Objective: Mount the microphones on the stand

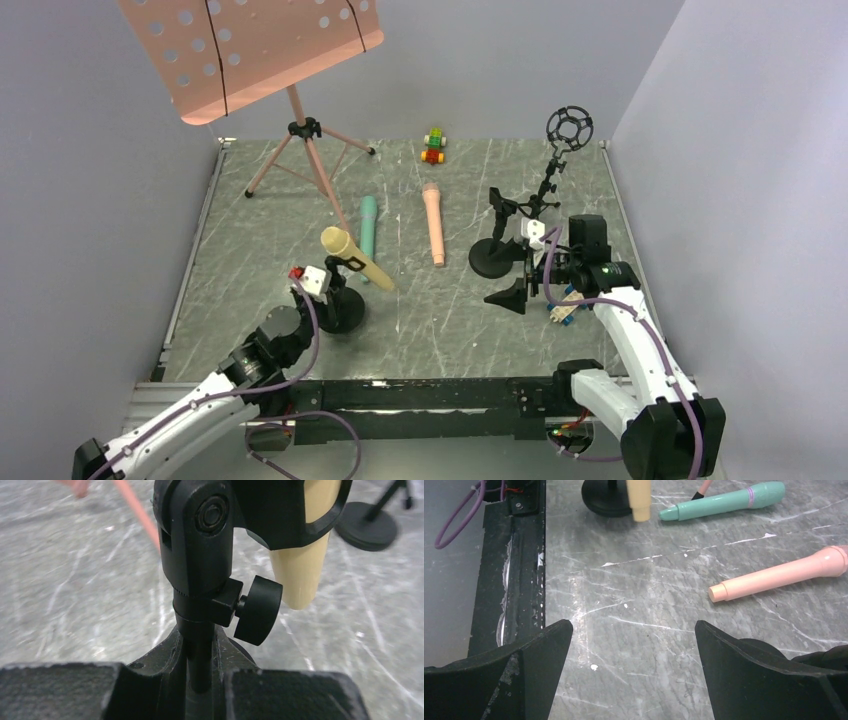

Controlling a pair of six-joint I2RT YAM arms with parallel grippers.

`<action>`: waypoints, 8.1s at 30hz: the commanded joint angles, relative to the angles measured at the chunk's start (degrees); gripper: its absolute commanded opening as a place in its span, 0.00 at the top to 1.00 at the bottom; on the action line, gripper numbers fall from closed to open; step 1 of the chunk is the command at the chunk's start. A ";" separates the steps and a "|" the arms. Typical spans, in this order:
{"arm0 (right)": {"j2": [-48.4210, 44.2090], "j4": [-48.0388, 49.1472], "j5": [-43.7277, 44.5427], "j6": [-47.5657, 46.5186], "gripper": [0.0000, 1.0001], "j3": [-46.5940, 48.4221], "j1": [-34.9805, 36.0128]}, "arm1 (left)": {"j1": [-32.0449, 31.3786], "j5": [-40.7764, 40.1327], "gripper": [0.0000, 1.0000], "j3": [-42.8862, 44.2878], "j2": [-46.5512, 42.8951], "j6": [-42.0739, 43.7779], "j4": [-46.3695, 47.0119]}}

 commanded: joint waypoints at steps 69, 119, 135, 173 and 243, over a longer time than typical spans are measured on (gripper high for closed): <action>-1.65 -2.89 -1.72 -4.89 0.00 1.87 -0.27 | 54.32 30.81 0.45 12.19 45.87 1.78 38.62; -2.62 -11.77 2.00 -4.75 0.00 7.44 -4.71 | 54.41 60.38 0.01 22.04 11.64 -7.64 -17.53; -0.34 -13.38 23.14 18.19 0.00 27.18 -4.71 | 54.41 63.16 0.01 21.13 8.11 -7.94 -17.68; 4.54 51.47 38.58 31.46 0.00 -14.05 2.07 | 53.29 70.13 0.01 19.79 9.18 -11.56 -12.72; 14.26 40.52 7.89 12.96 0.95 -2.58 18.43 | 51.79 68.87 0.01 19.80 8.94 -11.20 -12.98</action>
